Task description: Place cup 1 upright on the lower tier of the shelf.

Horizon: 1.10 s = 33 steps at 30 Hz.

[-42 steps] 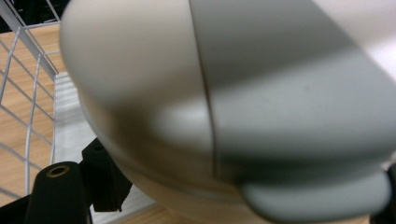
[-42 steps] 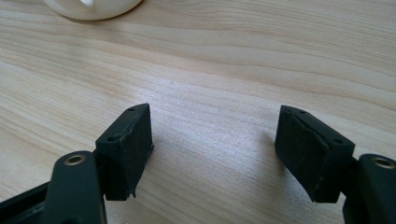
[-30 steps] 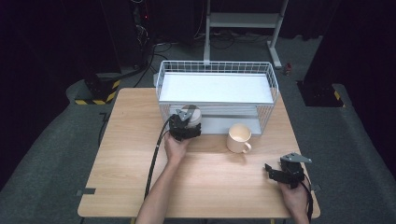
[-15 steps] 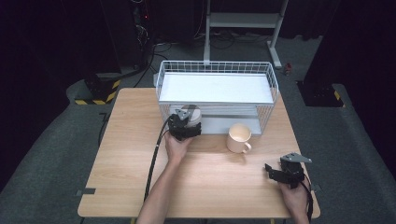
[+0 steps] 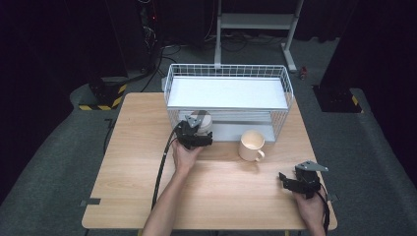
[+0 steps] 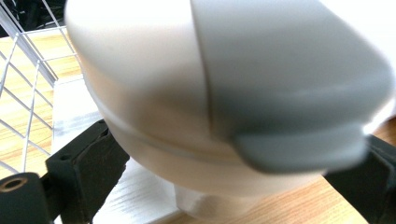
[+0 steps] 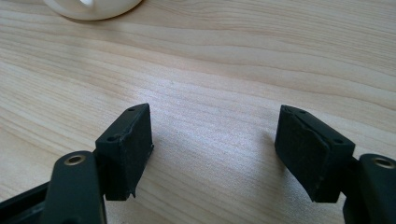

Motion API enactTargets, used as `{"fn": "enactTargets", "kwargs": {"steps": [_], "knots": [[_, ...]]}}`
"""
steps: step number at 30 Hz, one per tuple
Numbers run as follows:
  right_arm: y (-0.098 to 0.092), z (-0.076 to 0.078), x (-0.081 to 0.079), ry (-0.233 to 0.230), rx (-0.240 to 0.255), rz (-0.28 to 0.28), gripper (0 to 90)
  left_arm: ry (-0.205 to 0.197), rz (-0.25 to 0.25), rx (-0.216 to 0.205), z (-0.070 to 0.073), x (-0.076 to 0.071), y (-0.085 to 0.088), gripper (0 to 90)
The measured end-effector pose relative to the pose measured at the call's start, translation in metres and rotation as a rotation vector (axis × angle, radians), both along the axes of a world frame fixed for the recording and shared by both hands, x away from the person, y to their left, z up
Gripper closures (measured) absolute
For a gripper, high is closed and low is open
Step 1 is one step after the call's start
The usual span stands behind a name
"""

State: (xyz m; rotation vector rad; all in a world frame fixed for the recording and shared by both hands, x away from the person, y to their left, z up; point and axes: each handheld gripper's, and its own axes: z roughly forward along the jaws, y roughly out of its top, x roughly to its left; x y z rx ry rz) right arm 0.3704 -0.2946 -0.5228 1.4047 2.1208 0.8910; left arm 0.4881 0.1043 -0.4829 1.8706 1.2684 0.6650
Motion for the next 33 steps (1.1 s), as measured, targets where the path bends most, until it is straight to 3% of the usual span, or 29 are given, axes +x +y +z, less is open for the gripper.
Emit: {"fn": "enactTargets", "kwargs": {"steps": [21,26,33], "knots": [[0.000,0.000,0.000,0.000,0.000,0.000,27.8,0.011,0.016,-0.008,-0.010,-0.022,0.007,16.5],[0.000,0.000,0.000,0.000,0.000,0.000,27.8,0.010,0.019,-0.015,-0.012,-0.027,0.005,28.4],[0.000,0.000,0.000,0.000,0.000,0.000,27.8,0.008,0.034,-0.009,-0.013,-0.028,0.005,31.9]]}}
